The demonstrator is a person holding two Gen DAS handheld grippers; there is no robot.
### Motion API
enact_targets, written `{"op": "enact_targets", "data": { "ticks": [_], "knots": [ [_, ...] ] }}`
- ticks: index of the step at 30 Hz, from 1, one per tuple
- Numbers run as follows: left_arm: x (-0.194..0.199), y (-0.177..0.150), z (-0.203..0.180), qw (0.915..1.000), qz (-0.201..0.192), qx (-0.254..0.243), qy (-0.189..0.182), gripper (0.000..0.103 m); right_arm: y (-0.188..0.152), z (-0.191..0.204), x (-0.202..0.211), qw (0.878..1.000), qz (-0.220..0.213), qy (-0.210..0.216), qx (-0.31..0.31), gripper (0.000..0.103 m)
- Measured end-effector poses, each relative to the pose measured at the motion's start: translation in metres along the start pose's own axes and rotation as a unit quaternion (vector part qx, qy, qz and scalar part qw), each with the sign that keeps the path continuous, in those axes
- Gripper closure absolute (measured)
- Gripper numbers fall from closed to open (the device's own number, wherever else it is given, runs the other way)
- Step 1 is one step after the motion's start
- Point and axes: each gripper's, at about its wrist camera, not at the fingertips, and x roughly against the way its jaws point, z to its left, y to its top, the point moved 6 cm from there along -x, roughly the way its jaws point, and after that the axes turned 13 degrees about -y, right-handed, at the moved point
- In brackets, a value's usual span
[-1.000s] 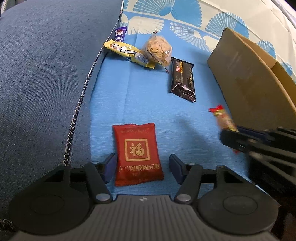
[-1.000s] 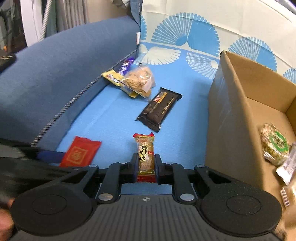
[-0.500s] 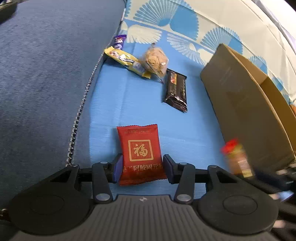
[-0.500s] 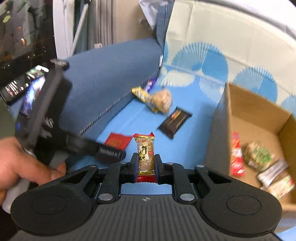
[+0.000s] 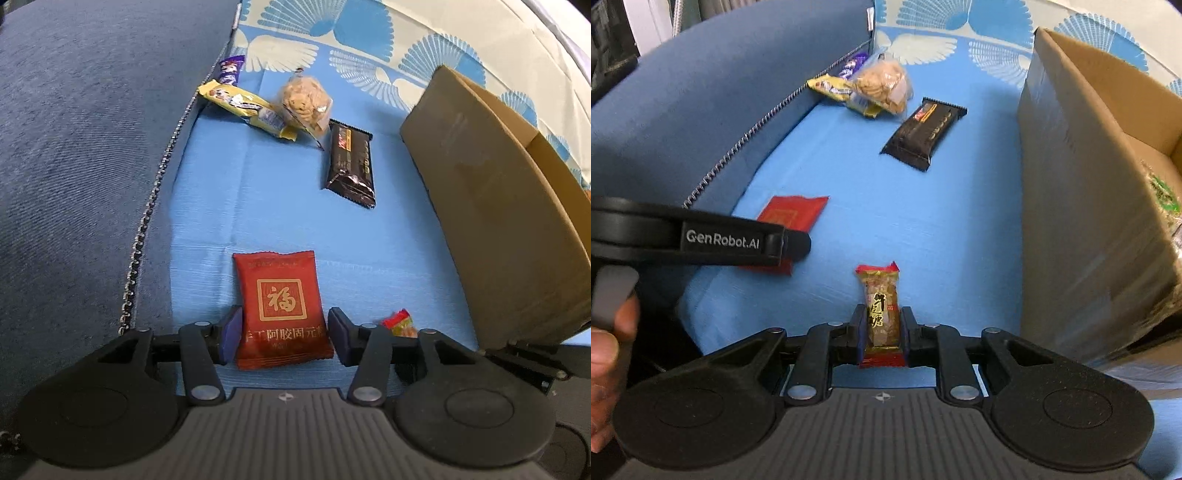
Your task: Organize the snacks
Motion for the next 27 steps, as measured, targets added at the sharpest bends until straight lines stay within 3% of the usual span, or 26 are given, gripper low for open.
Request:
{"op": "enact_targets", "data": {
  "ticks": [16, 27],
  "knots": [
    [-0.004, 0.0, -0.005, 0.9996, 0.01, -0.024, 0.014, 0.045, 0.002, -0.001, -0.001, 0.999, -0.022, -0.018, 0.021, 0.084],
    [-0.002, -0.001, -0.004, 0.9995, 0.004, -0.024, 0.022, 0.051, 0.003, -0.011, 0.001, 0.999, -0.032, -0.03, 0.009, 0.085]
  ]
}}
